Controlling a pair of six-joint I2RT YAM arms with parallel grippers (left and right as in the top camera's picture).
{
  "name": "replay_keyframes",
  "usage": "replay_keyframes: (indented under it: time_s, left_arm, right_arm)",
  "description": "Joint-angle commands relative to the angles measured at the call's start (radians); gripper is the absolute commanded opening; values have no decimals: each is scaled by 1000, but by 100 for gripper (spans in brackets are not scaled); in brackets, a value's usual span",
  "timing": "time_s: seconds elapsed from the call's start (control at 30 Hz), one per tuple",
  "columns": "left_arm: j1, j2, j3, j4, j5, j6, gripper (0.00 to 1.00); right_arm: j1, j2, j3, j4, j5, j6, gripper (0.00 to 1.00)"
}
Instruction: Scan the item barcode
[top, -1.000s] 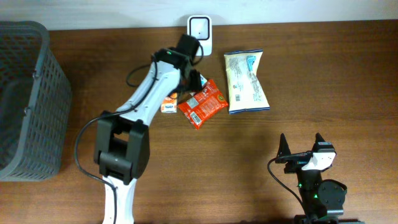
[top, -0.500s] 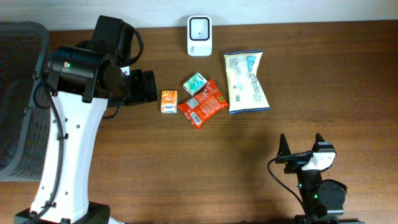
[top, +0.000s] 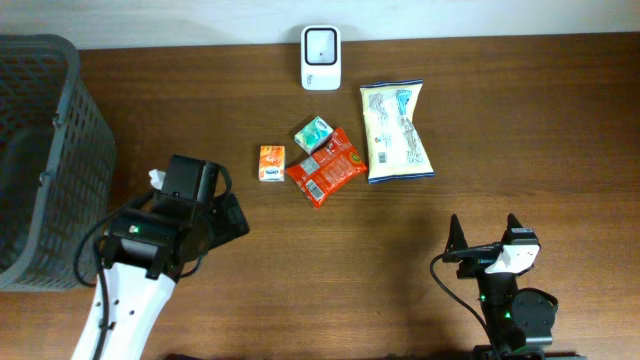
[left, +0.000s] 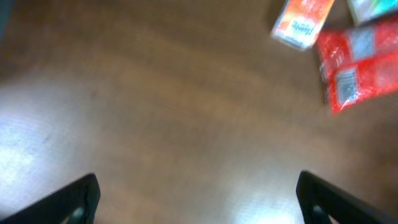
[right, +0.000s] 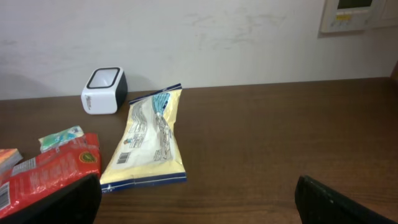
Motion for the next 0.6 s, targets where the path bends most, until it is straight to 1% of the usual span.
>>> replay_keyframes:
  time_s: [0.0, 0.13, 0.17, 0.23, 0.27, 0.3, 0.37, 0.4, 0.47, 0.5, 0.53, 0.57]
  left_arm:
    - [-2, 25, -57, 90, -18, -22, 99]
    - [-2, 52, -57, 90, -18, -21, 99]
    - [-2, 52, -57, 89, -18, -21, 99]
    - [-2, 52, -57, 90, -18, -21, 99]
    - [-2, 52, -57, 89, -18, -21, 99]
    - [-2, 52, -57, 89, -18, -21, 99]
    - [-2, 52, -57, 90, -18, -21, 99]
    - [-2, 52, -57, 90, -18, -21, 99]
    - [-2, 52, -57, 90, -18, -21, 99]
    - [-2, 52, -57, 90, -18, -21, 99]
    - [-2, 52, -57, 90, -18, -21, 99]
    - [-2, 52, -57, 90, -18, -21, 99]
  right_arm:
    - [-6, -6, -7, -3, -5, 7, 98]
    - [-6, -6, -7, 15, -6, 8, 98]
    - [-6, -6, -7, 49, -44, 55, 98]
    - [-6, -6, -7, 161, -383, 353, 98]
    - [-6, -6, -7, 169, -467, 421, 98]
    - [-6, -6, -7, 231, -494, 494, 98]
    - [-6, -6, -7, 245, -527, 494, 98]
    - [-6, -6, -7, 314, -555, 494, 98]
    - [-6, -6, -7, 554, -559, 478, 98]
    - [-6, -6, 5, 623, -522, 478, 98]
    - [-7, -2, 55, 598, -474, 421, 98]
    - [-6, 13, 111, 526, -472, 351, 98]
